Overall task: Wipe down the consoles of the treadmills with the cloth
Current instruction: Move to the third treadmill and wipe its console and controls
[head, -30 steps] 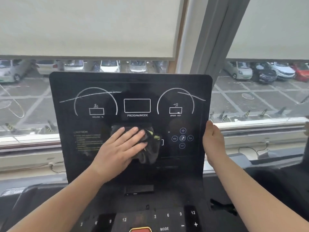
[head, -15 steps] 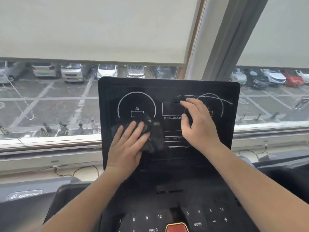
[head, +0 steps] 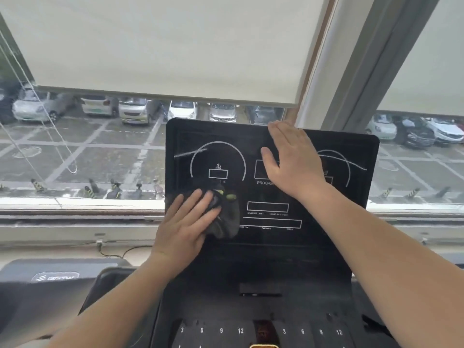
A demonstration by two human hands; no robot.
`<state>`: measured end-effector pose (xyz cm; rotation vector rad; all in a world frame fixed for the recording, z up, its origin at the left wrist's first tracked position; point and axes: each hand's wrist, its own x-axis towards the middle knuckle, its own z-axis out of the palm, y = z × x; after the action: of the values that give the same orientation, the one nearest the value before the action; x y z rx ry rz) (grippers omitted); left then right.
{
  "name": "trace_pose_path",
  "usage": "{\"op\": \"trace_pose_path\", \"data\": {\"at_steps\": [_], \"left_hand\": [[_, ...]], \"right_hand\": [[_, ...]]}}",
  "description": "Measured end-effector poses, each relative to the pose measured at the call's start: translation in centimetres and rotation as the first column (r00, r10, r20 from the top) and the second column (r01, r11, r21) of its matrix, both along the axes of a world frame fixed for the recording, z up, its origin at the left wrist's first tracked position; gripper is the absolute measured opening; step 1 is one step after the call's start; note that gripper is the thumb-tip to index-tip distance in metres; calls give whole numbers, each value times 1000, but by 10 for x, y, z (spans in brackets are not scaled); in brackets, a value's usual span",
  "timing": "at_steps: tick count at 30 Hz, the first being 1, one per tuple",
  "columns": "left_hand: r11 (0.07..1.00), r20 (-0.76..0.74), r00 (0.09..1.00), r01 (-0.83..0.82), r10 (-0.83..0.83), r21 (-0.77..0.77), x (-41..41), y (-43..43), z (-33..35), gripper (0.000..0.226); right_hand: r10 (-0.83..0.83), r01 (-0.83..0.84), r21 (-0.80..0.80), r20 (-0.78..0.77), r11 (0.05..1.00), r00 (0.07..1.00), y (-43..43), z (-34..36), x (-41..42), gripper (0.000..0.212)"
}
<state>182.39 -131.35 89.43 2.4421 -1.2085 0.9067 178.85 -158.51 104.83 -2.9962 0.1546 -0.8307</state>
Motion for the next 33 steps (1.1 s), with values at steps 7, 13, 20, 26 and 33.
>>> {"op": "trace_pose_path", "data": {"at_steps": [7, 13, 20, 26, 33], "left_hand": [[978, -44, 983, -183, 180, -99, 12, 27, 24, 54], [993, -47, 994, -99, 96, -58, -37, 14, -29, 40], [998, -235, 970, -55, 63, 43, -65, 14, -41, 47], [993, -376, 926, 74, -33, 94, -77, -19, -38, 42], [970, -478, 859, 238, -183, 57, -102, -123, -34, 37]], "right_hand": [[-26, 24, 35, 49, 999, 998, 10, -9, 8, 67], [-15, 15, -19, 10, 1000, 1000, 5, -9, 7, 73], [43, -75, 208, 155, 975, 987, 10, -24, -41, 63], [-203, 93, 598, 120, 796, 972, -12, -123, -128, 60], [-423, 442, 785, -255, 434, 869, -77, -158, -185, 72]]}}
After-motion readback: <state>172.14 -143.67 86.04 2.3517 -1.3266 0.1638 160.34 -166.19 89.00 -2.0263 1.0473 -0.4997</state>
